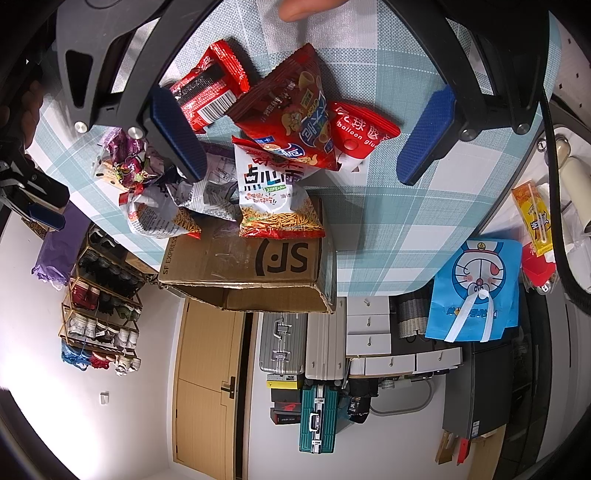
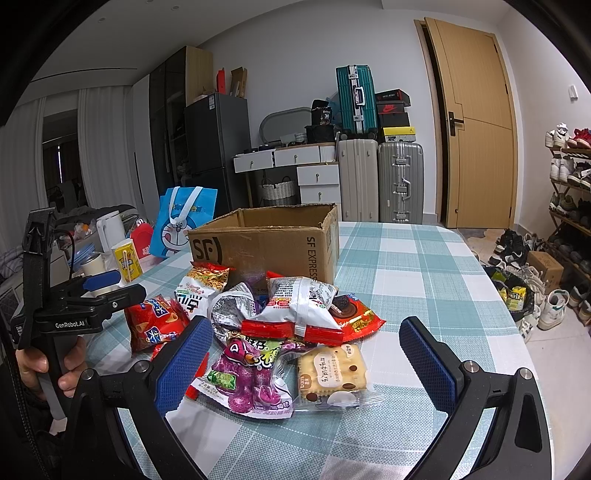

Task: Organize snacks

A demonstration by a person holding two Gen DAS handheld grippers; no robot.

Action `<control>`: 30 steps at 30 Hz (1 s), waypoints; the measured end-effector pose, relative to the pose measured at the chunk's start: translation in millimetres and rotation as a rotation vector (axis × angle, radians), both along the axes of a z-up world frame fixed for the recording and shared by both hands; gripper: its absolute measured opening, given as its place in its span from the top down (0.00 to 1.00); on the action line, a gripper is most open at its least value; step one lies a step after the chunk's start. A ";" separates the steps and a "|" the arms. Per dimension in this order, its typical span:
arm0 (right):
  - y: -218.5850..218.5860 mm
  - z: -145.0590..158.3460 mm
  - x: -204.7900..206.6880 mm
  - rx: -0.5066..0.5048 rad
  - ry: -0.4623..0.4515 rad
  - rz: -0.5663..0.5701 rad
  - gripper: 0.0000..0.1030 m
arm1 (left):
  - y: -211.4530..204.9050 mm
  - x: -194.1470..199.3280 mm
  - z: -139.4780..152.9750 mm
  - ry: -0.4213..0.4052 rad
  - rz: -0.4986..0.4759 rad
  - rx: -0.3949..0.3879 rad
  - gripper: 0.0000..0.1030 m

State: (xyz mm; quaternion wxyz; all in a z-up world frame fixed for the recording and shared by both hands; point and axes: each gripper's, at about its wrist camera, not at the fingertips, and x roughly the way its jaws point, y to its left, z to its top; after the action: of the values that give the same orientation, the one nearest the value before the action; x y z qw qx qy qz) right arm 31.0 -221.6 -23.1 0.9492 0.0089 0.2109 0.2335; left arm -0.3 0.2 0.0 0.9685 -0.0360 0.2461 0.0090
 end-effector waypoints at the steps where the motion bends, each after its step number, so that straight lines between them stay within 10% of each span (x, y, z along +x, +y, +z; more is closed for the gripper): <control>1: 0.0 0.0 -0.1 0.000 -0.001 0.000 0.00 | 0.1 -0.1 0.1 -0.001 0.001 0.000 0.01; 30: 6.6 -0.4 32.4 -0.032 0.145 0.005 0.00 | -2.3 6.6 -4.5 0.097 -0.048 0.032 0.01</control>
State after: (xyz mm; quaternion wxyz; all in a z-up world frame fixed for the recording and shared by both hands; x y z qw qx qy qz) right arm 63.4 -215.1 -23.5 0.9307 0.0100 0.2830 0.2314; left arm 6.4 -2.1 -4.5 0.9559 -0.0141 0.2932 -0.0085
